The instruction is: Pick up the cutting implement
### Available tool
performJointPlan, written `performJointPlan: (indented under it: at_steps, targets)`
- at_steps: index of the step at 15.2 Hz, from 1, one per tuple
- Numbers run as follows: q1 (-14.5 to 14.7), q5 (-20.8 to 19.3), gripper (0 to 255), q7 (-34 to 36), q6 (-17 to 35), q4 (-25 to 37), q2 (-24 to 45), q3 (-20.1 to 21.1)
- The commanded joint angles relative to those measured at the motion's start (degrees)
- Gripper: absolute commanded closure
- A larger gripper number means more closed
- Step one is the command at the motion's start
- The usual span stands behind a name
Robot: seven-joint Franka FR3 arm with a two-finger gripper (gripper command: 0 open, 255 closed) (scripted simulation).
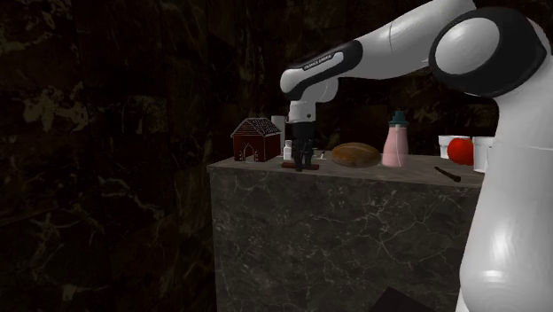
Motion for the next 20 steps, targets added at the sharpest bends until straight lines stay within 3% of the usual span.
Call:
performJointPlan:
  at_steps: [1,8,12,20]
  targets:
    - [-0.23,0.68,0,-2.21,-0.35,5.78,4.68,-0.44]
    - [-2.35,3.60,0,-8.74,-3.67,27.69,20.70,-0.78]
    - [-4.88,5.67,0,-11.56,-9.00,46.66,32.71,-0.17]
    - [-3.98,5.20,0,-11.73,-1.73,37.16,30.47,-0.15]
